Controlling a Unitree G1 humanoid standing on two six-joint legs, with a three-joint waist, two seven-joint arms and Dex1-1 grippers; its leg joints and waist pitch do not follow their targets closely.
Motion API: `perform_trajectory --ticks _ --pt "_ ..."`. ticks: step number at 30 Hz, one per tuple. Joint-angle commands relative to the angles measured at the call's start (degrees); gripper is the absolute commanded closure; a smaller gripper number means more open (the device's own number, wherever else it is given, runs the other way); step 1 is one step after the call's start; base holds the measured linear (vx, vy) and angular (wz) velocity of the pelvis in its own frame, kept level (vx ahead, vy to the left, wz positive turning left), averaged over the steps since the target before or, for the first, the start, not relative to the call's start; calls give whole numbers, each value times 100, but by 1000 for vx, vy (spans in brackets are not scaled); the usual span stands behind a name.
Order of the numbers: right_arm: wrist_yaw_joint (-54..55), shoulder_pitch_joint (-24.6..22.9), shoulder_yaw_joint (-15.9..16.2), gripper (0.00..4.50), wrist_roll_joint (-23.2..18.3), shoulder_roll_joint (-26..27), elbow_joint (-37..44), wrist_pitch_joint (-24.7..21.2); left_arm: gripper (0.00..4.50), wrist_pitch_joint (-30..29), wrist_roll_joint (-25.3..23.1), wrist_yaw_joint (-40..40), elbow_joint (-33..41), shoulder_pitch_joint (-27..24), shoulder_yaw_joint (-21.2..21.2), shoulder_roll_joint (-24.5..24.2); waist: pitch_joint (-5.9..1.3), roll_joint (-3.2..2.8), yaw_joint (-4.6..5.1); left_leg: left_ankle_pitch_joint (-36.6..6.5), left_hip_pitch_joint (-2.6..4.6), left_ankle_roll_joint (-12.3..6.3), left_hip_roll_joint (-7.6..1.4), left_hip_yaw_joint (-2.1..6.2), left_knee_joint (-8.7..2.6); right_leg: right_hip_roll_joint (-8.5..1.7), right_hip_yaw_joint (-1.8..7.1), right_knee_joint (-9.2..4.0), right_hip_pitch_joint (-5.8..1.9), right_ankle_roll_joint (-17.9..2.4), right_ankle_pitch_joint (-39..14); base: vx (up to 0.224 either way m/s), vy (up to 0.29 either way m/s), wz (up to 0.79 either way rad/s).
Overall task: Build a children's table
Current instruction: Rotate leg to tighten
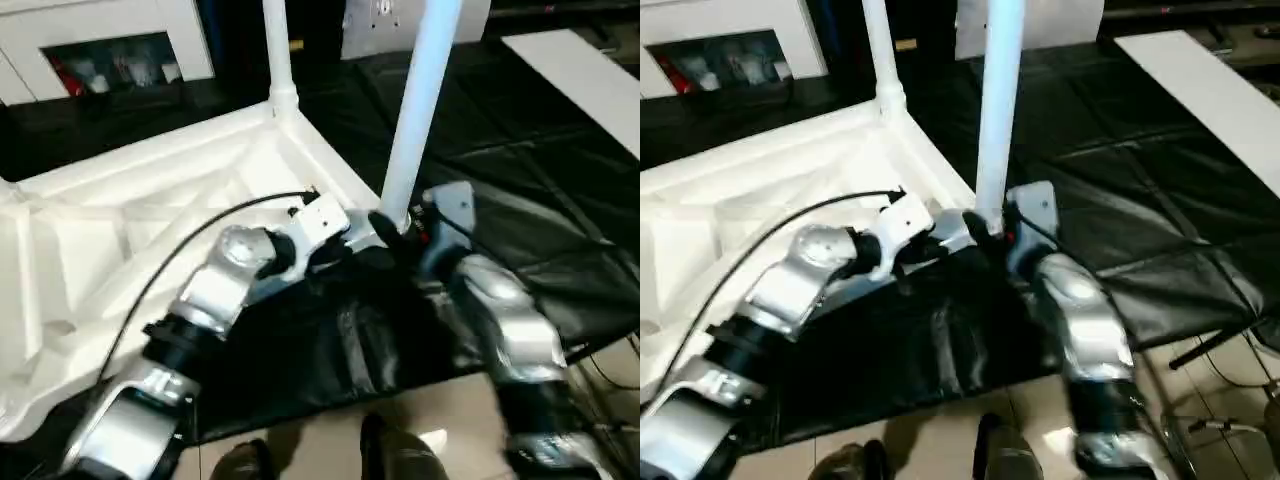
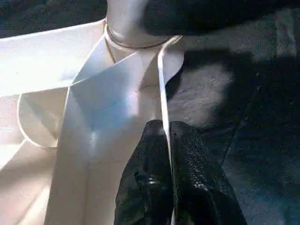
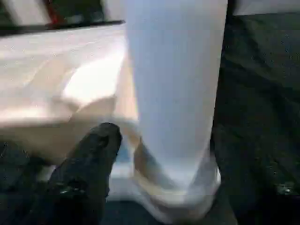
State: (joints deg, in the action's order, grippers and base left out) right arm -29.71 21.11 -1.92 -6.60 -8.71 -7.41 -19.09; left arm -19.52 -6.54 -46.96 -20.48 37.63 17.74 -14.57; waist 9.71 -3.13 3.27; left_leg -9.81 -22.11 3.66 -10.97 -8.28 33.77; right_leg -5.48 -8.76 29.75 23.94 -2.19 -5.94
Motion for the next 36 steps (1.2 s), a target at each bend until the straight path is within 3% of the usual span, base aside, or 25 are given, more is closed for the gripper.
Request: perform_trajectory --ticks 1,4,5,7,8,9,10,11,12,13,16,19,24,36 --pt "-454 -62 31 71 -183 -174 129 156 450 260 -100 -179 3 -38 17 -212 -536 38 -42 -1474 11 -677 -116 31 -377 -325 287 -281 -405 -694 -2323 0 0 0" --pt "-927 -103 -55 45 -294 -560 156 287 450 419 -32 -439 24 -91 75 -394 -533 45 -98 -1351 21 -725 -94 -1 -343 -323 304 -282 -392 -700 -2531 0 0 0" --pt "-1068 -119 -56 37 -315 -685 172 311 450 524 -7 -540 34 -114 92 -453 -518 -12 -121 -1384 47 -708 -100 -5 -344 -299 300 -312 -361 -681 -2605 0 0 0" --pt "-1599 -163 -40 27 -434 -1064 219 425 450 663 85 -867 68 -175 147 -609 -532 14 -147 -1406 47 -699 -89 -2 -338 -294 286 -299 -386 -675 -2667 0 0 0" --pt "-1921 -185 -32 17 -525 -1280 258 466 450 810 172 -1112 102 -220 183 -701 -541 26 -166 -1266 14 -722 -96 1 -338 -290 300 -273 -406 -663 -2560 0 0 0" --pt "-2243 -202 -21 17 -615 -1484 284 520 450 911 238 -1307 126 -252 218 -788 -555 75 -189 -1212 15 -777 -94 -6 -331 -286 297 -275 -413 -663 -2555 0 0 0" --pt "-2609 -210 -1 17 -709 -1692 302 582 450 1152 288 -1549 132 -279 276 -906 -554 60 -208 -1189 17 -794 -99 -4 -330 -289 301 -264 -412 -663 -2553 0 0 0" --pt "-2955 -207 40 17 -787 -1868 296 643 450 1266 316 -1739 125 -289 319 -1008 -580 88 -237 -1097 14 -844 -111 -6 -329 -288 314 -249 -424 -669 -2466 0 0 0" --pt "-3093 -203 63 17 -820 -1933 288 662 450 1291 325 -1806 118 -289 333 -1046 -571 58 -251 -1031 29 -885 -136 -7 -336 -281 322 -225 -391 -743 -2352 0 0 0" --pt "-3275 -187 110 17 -838 -2017 264 726 450 1453 331 -1936 99 -284 370 -1111 -571 94 -246 -1043 26 -903 -140 -10 -342 -273 316 -229 -391 -770 -2332 0 0 0" --pt "-3510 -142 177 17 -879 -2121 196 820 450 1678 358 -2139 71 -277 417 -1198 -569 59 -271 -1108 56 -887 -160 -3 -344 -275 316 -225 -364 -844 -2327 0 0 0" --pt "-4040 65 387 32 -935 -2263 -48 863 450 1930 467 -2589 108 -256 492 -1338 -570 104 -327 -1144 65 -853 -181 -13 -354 -285 341 -209 -362 -872 -2353 0 0 0" --pt "-4544 335 693 79 -938 -2296 -390 879 450 2133 607 -3053 198 -241 626 -1465 -582 109 -410 -1121 79 -782 -188 -31 -350 -301 372 -176 -353 -942 -2342 0 0 0" --pt "-5074 664 996 182 -967 -2222 -801 987 450 2295 671 -3284 133 -167 684 -1445 -601 143 -492 -931 63 -801 -183 -60 -339 -290 396 -143 -360 -939 -2258 0 0 0"
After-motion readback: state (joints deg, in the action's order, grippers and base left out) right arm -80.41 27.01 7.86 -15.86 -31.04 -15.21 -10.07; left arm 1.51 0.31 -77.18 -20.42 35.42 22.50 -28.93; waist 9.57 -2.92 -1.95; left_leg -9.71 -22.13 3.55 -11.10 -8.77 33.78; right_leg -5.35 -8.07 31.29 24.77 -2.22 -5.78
